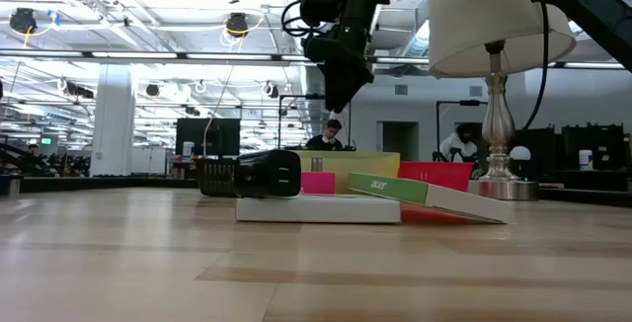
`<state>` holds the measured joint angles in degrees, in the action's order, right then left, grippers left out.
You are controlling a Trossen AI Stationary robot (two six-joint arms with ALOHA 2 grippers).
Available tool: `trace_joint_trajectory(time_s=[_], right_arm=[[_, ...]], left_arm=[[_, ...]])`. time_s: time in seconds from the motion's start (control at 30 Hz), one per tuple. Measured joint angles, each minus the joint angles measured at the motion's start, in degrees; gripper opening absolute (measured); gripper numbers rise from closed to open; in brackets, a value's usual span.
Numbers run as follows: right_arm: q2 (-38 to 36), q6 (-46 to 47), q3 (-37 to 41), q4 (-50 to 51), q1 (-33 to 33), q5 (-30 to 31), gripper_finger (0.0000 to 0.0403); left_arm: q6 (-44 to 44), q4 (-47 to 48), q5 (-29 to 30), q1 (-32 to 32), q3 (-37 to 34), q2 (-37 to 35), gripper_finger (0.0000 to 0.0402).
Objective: Pick and place items into bin
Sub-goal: Put the black charger adapter into the black bin
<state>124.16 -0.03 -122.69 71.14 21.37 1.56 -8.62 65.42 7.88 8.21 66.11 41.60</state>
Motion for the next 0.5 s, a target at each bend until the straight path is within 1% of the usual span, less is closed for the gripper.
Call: trace_joint_trajectory(time_s=[0.1, 0.23, 0.37, 0.5], right_arm=[[0.0, -0.08, 0.0, -0.09, 0.0, 0.0, 0.0176], [0.0, -0.39, 0.0, -0.07, 0.01, 0.0, 0.0198], [0.0, -0.04, 0.0, 0.33, -0.34, 0.02, 0.0207], [0.0, -0.04, 0.0, 1.48, -1.22, 0.0, 0.0207]], left_arm=[[0.0, 0.17, 0.0, -0.02, 0.0, -0.02, 0.0112], [-0.21, 0.26, 0.0, 0.0, 0.0, -0.01, 0.0112], [-0.36, 0.27, 0.0, -0.01, 0.0, 0.0, 0.0112], [-0.7, 0.42, 0.0, -0.02, 0.0, -0.02, 0.0112]])
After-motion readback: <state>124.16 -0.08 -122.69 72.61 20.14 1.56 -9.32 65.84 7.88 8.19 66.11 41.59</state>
